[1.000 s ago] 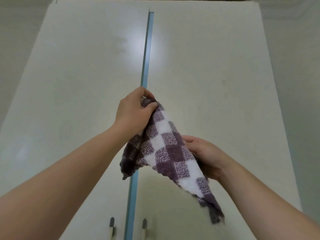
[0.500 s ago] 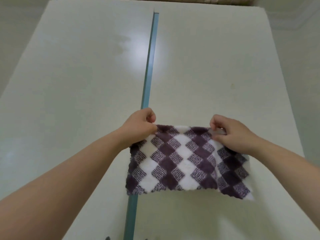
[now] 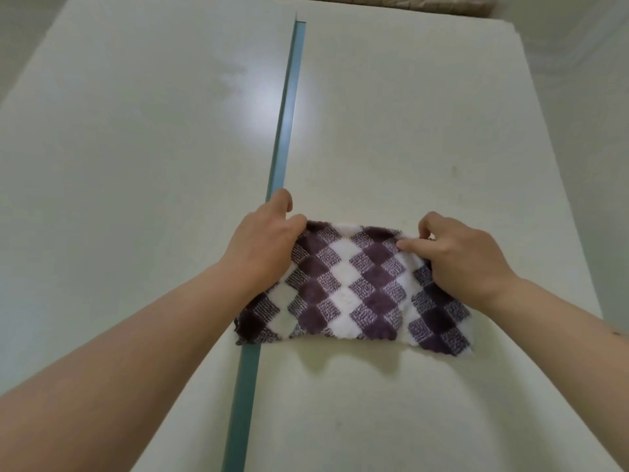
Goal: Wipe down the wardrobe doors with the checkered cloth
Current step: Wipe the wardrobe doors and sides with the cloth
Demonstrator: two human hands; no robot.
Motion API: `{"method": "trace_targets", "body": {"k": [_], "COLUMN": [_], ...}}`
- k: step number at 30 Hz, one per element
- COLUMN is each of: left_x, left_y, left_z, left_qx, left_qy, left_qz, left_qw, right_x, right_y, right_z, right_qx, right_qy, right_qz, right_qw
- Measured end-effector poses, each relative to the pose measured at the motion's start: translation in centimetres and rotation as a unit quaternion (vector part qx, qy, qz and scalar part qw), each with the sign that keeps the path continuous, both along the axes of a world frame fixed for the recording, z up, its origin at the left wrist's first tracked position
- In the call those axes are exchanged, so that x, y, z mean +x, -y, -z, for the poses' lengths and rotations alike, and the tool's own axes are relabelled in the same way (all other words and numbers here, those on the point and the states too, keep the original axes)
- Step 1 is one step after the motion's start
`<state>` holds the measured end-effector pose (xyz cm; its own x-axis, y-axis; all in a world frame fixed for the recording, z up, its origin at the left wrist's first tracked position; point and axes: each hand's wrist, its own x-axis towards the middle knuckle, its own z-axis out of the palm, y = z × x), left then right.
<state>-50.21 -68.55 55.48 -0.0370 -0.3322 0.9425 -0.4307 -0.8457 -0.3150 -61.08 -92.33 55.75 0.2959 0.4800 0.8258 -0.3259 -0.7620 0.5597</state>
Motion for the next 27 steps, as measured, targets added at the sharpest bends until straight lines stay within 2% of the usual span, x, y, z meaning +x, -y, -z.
{"method": "trace_targets", "body": {"k": [3, 4, 8, 10, 11, 15, 18, 21, 24, 27], "left_x": [-1.4, -2.2, -3.2, -3.7, -3.6, -3.9, -3.7, -3.2, -2.1, -1.1], "left_y": [0.2, 0.4, 2.4, 2.9, 3.0, 3.5, 4.0, 5.0, 5.7, 6.1], "left_z": [0.2, 0.3, 0.6, 0.7, 0.7, 0.8, 1.0, 1.8, 2.7, 3.2], "left_qx": [-0.011, -0.003, 0.007, -0.021, -0.039, -0.105, -0.127, -0.146, -0.164, -0.150], "left_qy": [0.082, 0.085, -0.067, -0.100, -0.115, -0.200, -0.209, -0.193, -0.149, -0.143], "left_qz": [-0.087, -0.115, -0.157, -0.140, -0.125, -0.011, 0.039, 0.017, 0.006, 0.048], "left_qw": [0.993, 0.990, 0.985, 0.985, 0.985, 0.974, 0.969, 0.970, 0.975, 0.977], "right_x": [0.7, 0.9, 1.2, 1.4, 1.6, 0.9, 0.5, 0.5, 1.1, 2.1], "right_y": [-0.6, -1.0, -3.1, -3.5, -3.0, -3.2, -3.6, -4.9, -6.4, -7.1], "right_z": [0.6, 0.8, 1.1, 1.4, 1.7, 2.4, 2.3, 1.7, 1.0, 1.3], "right_qx": [-0.039, -0.037, 0.030, 0.054, 0.068, 0.100, 0.140, 0.211, 0.331, 0.423], "right_qy": [0.093, 0.105, 0.028, -0.001, 0.011, 0.020, 0.006, -0.051, -0.079, -0.050], "right_qz": [0.053, 0.085, 0.122, 0.161, 0.166, 0.168, 0.196, 0.207, 0.133, 0.057], "right_qw": [0.994, 0.990, 0.992, 0.986, 0.984, 0.980, 0.971, 0.954, 0.931, 0.903]}}
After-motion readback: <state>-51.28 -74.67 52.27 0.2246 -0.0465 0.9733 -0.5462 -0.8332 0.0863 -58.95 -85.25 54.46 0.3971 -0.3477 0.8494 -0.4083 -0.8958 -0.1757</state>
